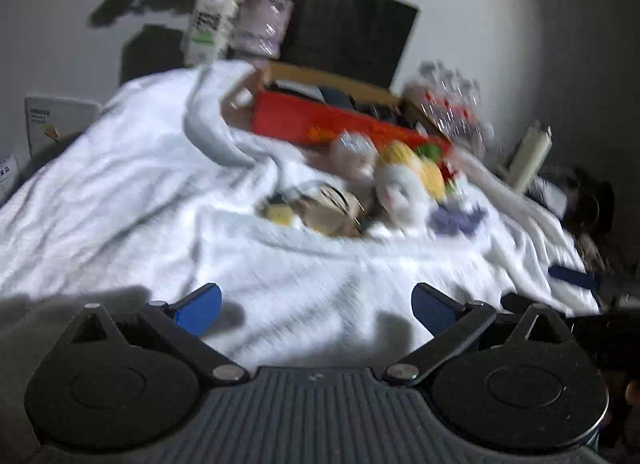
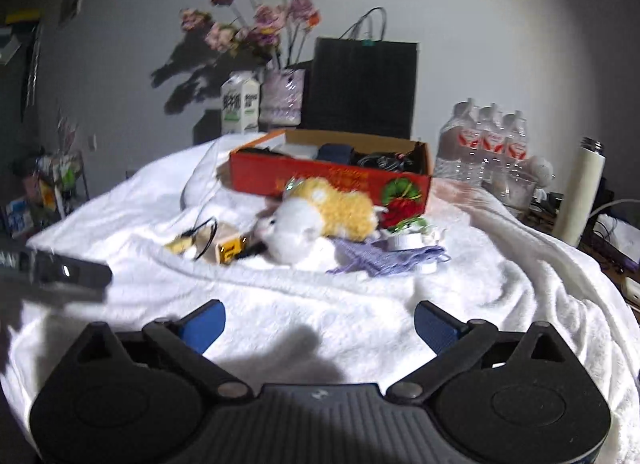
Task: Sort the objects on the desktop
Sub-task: 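Grasp the yellow-white charger with the right tool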
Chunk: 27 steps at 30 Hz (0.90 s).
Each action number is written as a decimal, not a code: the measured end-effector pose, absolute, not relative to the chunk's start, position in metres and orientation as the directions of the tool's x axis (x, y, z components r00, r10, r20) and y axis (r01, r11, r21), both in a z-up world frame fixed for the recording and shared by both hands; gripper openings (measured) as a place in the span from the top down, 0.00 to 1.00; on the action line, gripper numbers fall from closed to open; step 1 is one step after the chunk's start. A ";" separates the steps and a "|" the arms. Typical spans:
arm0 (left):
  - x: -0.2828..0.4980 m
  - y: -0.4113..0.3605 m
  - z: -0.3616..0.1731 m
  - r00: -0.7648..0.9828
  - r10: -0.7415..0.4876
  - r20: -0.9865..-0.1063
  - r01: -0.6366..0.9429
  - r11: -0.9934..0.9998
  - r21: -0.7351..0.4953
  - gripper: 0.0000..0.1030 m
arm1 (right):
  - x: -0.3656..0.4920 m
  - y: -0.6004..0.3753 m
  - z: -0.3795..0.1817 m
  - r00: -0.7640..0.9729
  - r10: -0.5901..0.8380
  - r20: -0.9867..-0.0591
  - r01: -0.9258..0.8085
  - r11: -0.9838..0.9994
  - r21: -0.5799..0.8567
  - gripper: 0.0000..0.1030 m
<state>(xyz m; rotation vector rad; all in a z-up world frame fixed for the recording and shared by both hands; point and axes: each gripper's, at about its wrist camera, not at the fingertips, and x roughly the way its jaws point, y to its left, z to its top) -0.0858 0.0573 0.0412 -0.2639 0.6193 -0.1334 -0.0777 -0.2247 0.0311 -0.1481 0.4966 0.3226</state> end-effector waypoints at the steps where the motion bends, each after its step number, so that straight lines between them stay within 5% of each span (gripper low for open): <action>1: -0.084 0.063 0.043 0.817 -0.185 -0.547 0.029 0.959 -0.280 0.00 | -0.076 -0.222 0.028 0.828 0.267 -0.493 -0.342 0.937 -0.066 0.02; 6: -0.058 0.058 0.041 0.828 -0.066 -0.557 -0.009 0.992 -0.129 0.01 | -0.063 -0.203 0.019 0.807 0.312 -0.501 -0.383 0.923 -0.041 0.05; 11: -0.024 0.030 0.040 0.828 -0.161 -0.538 0.125 0.987 -0.104 0.06 | -0.048 -0.188 0.017 0.810 0.302 -0.503 -0.388 0.919 -0.073 0.10; 14: 0.005 0.019 0.033 0.805 -0.191 -0.562 0.134 0.981 -0.142 0.27 | -0.040 -0.187 0.015 0.806 0.291 -0.516 -0.377 0.924 -0.067 0.14; 16: 0.021 0.016 0.027 0.774 -0.217 -0.594 0.141 0.975 -0.171 0.57 | -0.036 -0.190 0.012 0.801 0.286 -0.527 -0.373 0.926 -0.065 0.14; 22: 0.035 0.011 0.012 0.741 -0.249 -0.624 0.187 0.968 -0.164 0.64 | -0.031 -0.197 0.010 0.800 0.279 -0.531 -0.365 0.929 -0.061 0.14; 23: 0.037 0.011 0.011 0.732 -0.255 -0.632 0.188 0.967 -0.173 0.68 | -0.030 -0.196 0.010 0.798 0.286 -0.530 -0.370 0.927 -0.055 0.14; 24: 0.037 0.012 0.010 0.722 -0.265 -0.639 0.187 0.964 -0.188 0.89 | -0.028 -0.194 0.010 0.796 0.295 -0.529 -0.376 0.925 -0.051 0.15; 27: 0.024 0.018 0.021 0.756 -0.249 -0.606 0.171 0.968 -0.185 0.94 | -0.022 -0.186 0.010 0.789 0.310 -0.531 -0.394 0.918 -0.051 0.18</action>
